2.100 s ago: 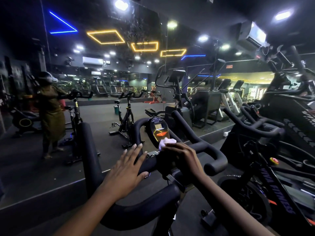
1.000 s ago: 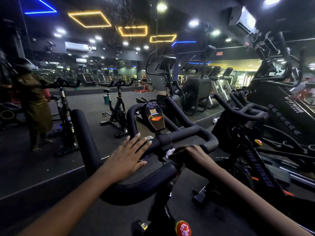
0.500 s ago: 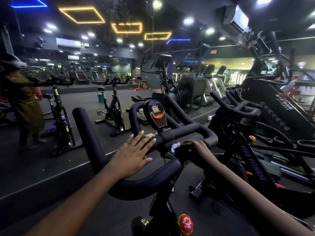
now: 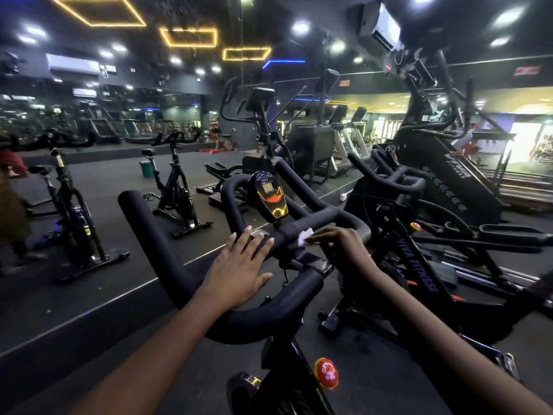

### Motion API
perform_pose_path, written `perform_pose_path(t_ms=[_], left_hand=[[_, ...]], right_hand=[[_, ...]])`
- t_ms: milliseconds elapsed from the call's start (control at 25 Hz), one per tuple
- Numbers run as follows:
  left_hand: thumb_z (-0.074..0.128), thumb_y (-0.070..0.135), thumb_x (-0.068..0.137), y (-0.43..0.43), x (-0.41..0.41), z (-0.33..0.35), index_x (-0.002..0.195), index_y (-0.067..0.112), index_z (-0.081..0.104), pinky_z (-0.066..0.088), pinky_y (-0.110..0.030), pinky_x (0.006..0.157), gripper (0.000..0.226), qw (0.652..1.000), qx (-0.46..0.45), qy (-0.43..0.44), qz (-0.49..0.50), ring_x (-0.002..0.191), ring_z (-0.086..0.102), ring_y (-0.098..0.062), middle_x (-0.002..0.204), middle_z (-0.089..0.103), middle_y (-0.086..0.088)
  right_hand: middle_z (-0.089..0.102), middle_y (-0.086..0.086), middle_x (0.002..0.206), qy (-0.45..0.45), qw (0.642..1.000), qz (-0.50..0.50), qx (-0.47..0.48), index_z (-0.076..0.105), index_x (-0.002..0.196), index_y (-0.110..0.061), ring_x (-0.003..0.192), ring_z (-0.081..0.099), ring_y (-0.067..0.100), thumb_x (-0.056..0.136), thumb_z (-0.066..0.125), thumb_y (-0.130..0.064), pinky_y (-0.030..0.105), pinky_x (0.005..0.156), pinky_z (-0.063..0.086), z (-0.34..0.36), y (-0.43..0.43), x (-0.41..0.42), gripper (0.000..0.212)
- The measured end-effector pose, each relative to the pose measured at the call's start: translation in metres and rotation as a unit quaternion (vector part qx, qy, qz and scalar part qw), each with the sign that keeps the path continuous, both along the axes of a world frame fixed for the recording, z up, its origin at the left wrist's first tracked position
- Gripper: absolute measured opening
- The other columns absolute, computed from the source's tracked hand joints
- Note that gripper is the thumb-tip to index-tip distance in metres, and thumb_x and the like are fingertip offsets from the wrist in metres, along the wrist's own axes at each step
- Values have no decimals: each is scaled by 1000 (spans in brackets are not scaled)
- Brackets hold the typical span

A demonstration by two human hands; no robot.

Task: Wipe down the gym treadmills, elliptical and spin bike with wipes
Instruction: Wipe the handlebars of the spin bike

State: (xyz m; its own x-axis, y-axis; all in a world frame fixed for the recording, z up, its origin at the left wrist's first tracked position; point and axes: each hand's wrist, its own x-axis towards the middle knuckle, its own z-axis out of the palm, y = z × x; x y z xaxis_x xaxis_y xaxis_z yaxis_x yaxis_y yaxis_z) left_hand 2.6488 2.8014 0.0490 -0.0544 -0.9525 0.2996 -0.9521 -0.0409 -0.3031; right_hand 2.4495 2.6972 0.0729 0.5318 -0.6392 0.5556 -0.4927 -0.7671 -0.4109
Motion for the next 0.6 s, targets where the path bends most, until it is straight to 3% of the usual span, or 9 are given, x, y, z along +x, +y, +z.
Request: perform_pose_path(t_ms=[80, 200, 280, 320, 360, 400, 480, 520, 600], left_hand=[[17, 53, 98, 2, -2, 4, 150, 21, -10, -10, -39, 116, 67, 999, 30, 7, 13, 145, -16, -22, 160, -6, -1], [20, 54, 98, 4, 0, 8, 150, 23, -9, -9, -40, 117, 67, 998, 52, 21, -4, 144, -19, -22, 159, -9, -2], [21, 55, 97, 4, 1, 10, 150, 25, -8, -10, -40, 117, 68, 997, 68, 27, -11, 144, -20, -22, 159, -11, -2], [22, 56, 97, 5, 1, 10, 150, 25, -8, -11, -40, 117, 68, 997, 74, 29, -15, 144, -21, -21, 159, -11, -3], [22, 56, 97, 6, 1, 10, 150, 25, -8, -11, -39, 117, 69, 996, 77, 31, -18, 144, -21, -21, 159, -12, -3], [22, 56, 97, 5, 1, 9, 150, 26, -8, -11, -40, 117, 68, 996, 79, 34, -18, 143, -22, -21, 159, -12, -4], [21, 56, 97, 4, 2, 9, 150, 26, -8, -10, -41, 118, 68, 996, 82, 36, -19, 143, -22, -21, 159, -13, -4], [21, 56, 97, 4, 2, 10, 150, 26, -8, -9, -42, 118, 68, 996, 82, 36, -19, 143, -22, -21, 159, -13, -4], [20, 56, 97, 3, 2, 10, 150, 26, -7, -9, -42, 118, 67, 996, 79, 36, -19, 144, -21, -21, 159, -12, -4]], right_hand=[[61, 4, 102, 66, 996, 13, 64, 63, 112, -5, 66, 61, -7, 90, 47, 1, 10, 66, 44, 4, -6, 7, 29], [68, -7, 90, 134, 988, 79, -25, 74, 92, -22, 81, 65, 2, 81, 60, -42, 13, 74, 49, -7, 7, -2, 27], [65, -27, 64, 149, 985, 73, -42, 69, 58, -47, 68, 61, -13, 31, 59, -88, 7, 68, 47, -11, 15, -17, 50], [58, -33, 51, 121, 989, 87, -15, 60, 43, -54, 59, 57, -18, 4, 52, -92, 3, 62, 44, -16, 20, -26, 55], [53, -34, 46, 105, 992, 76, 0, 54, 35, -55, 55, 54, -20, -7, 47, -91, 2, 59, 43, -15, 25, -30, 56], [55, -34, 48, 129, 989, 65, -18, 55, 37, -54, 56, 55, -18, -1, 49, -93, 3, 58, 44, -9, 30, -33, 54], [69, -22, 85, 155, 976, 72, -133, 74, 73, -40, 78, 65, -5, 55, 53, -82, 12, 70, 50, -7, 24, -41, 50], [69, -7, 101, 133, 979, 70, -136, 76, 91, -25, 92, 66, 7, 78, 50, -60, 14, 79, 48, -5, 17, -41, 46], [67, 13, 109, 117, 988, 61, -79, 72, 103, -6, 100, 65, 26, 85, 52, -14, 8, 85, 42, 1, 0, -24, 28]])
